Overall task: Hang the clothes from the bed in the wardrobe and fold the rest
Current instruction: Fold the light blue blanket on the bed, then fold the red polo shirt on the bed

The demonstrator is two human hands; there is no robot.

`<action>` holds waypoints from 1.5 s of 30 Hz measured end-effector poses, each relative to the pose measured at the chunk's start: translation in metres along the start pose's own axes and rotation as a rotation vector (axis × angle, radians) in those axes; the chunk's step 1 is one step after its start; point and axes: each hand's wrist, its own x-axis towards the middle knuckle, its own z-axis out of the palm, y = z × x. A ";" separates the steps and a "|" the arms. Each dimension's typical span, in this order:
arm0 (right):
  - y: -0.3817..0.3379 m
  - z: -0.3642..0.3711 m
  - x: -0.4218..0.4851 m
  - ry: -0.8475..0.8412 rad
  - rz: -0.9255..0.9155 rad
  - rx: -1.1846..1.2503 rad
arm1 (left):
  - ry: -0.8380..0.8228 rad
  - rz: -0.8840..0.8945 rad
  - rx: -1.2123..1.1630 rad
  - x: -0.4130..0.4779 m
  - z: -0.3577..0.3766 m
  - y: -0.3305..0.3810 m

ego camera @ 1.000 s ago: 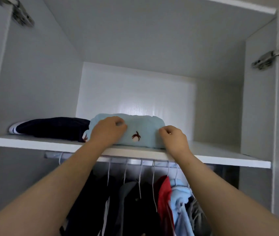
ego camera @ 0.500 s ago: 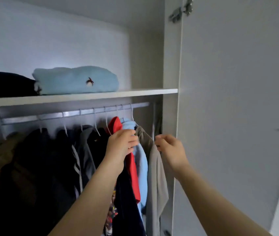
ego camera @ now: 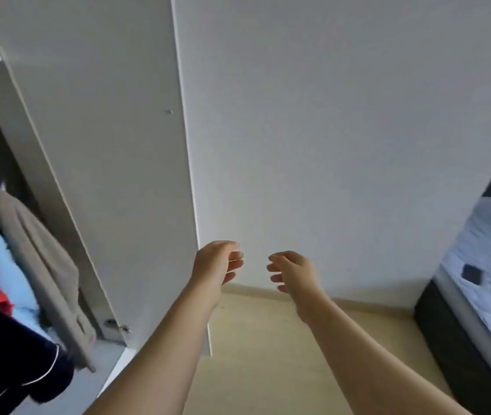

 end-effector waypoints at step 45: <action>0.269 -0.971 -0.337 1.423 0.516 0.624 | -1.411 -0.235 0.706 -0.519 0.977 -0.326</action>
